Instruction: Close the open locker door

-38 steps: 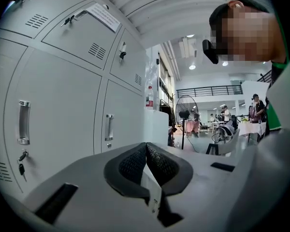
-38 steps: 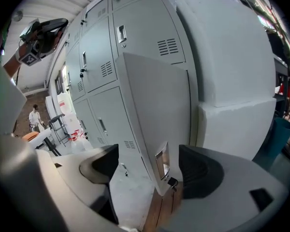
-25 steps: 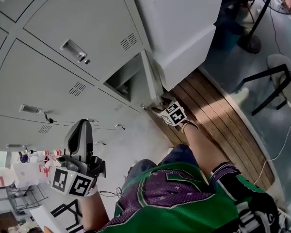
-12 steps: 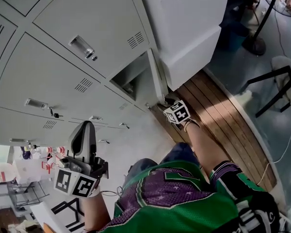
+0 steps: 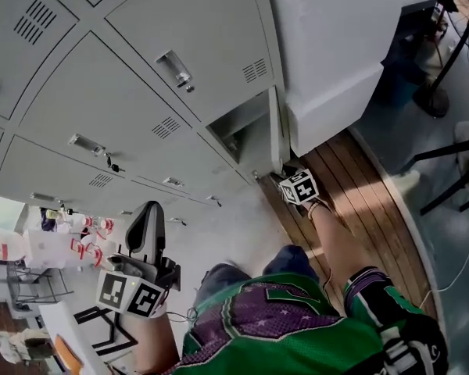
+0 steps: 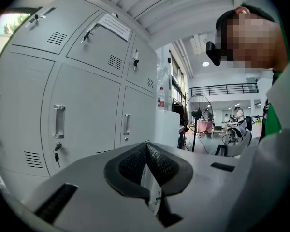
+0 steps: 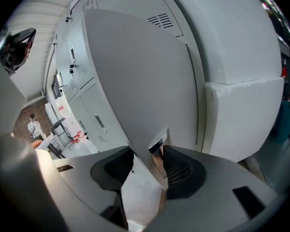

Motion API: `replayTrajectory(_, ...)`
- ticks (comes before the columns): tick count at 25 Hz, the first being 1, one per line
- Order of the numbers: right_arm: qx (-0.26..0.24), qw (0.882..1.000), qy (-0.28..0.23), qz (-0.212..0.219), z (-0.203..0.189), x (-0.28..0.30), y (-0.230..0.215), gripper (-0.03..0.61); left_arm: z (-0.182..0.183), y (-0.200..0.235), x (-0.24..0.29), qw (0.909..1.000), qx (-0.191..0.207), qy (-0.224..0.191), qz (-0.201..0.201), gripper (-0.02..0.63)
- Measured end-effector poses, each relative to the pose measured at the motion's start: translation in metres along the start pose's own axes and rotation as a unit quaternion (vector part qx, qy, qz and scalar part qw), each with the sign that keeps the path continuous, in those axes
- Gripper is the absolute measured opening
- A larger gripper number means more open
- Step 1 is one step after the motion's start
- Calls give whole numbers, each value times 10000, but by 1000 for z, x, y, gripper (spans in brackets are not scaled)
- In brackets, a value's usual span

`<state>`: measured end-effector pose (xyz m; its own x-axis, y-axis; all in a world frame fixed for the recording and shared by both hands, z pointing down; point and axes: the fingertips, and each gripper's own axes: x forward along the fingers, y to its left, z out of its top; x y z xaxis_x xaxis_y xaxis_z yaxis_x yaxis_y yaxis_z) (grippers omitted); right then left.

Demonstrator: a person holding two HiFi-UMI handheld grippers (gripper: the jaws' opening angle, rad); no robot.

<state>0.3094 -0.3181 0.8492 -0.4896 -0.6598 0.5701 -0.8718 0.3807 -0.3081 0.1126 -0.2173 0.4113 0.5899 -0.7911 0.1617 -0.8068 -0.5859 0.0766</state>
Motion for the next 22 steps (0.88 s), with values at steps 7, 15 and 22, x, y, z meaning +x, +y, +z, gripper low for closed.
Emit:
replayTrajectory(7,-81,9999,97,-48,5,8,8,178,6,12,-21,9999,9,-73,121,21)
replayTrajectory(15,77,9993,6,-377,11,23,22,178,11,43,-29,9999,98,-53,-19,21)
replayTrajectory(22,347,9958,-72,-844,19,39,32,178,14,59,-14,9986,185,12,-494,21)
